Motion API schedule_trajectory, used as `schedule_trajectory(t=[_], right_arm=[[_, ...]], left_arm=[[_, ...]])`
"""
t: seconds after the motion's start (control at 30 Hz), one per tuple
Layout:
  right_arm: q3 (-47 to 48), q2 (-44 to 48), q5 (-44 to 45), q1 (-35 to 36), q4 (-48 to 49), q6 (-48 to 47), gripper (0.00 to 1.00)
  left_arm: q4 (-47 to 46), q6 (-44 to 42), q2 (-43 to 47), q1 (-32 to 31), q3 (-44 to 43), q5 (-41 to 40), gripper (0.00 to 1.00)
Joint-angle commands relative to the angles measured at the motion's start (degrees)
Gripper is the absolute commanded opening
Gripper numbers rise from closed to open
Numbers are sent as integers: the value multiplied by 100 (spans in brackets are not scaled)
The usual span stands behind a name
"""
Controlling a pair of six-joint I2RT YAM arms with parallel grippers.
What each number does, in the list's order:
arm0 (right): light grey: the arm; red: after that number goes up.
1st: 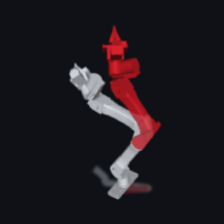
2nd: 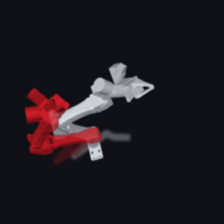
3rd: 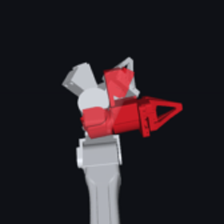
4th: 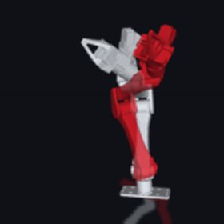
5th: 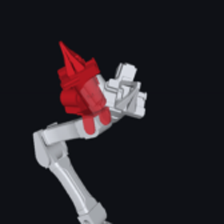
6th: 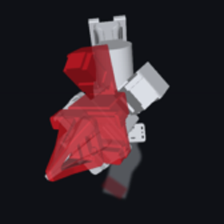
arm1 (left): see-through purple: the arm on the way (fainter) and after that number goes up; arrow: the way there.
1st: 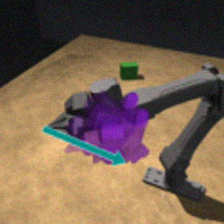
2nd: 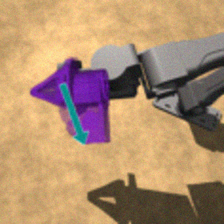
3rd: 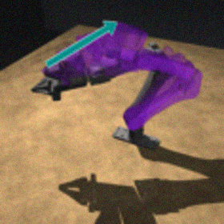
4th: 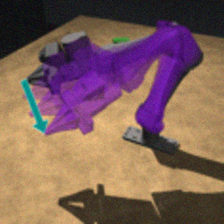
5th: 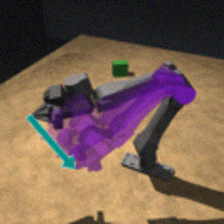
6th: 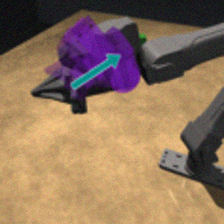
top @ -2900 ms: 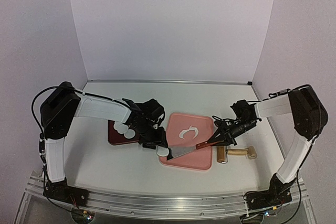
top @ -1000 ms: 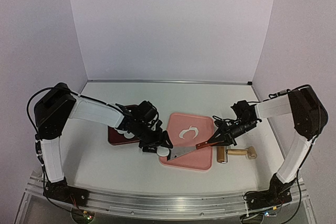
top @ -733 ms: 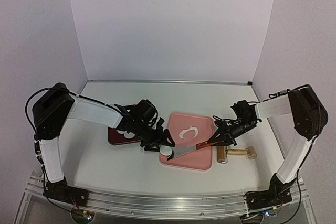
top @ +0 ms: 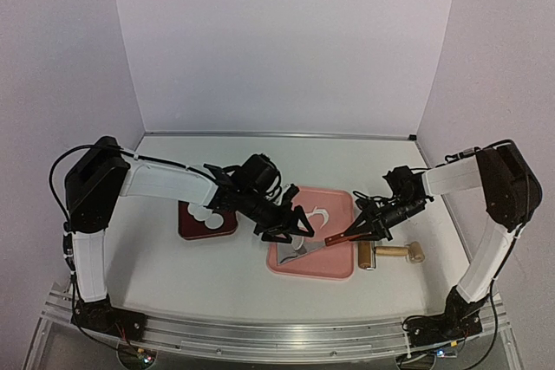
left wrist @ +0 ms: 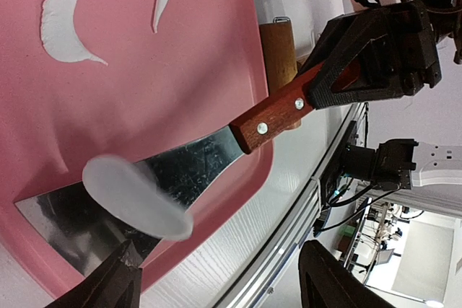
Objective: Roll out the dumpling wrappers from the dough
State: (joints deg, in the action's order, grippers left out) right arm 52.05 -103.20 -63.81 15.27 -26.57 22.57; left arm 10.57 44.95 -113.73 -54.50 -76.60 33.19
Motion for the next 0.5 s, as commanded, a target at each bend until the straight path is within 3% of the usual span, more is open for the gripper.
schedule_trajectory(t=[0.0, 0.47], right_arm=[[-199, -201, 1969, -9, -526, 330, 0], [-228, -264, 2091, -52, -505, 437, 0]], left_arm=[[285, -75, 103, 36, -194, -228, 73], [629, 191, 706, 40, 96, -1026, 75]])
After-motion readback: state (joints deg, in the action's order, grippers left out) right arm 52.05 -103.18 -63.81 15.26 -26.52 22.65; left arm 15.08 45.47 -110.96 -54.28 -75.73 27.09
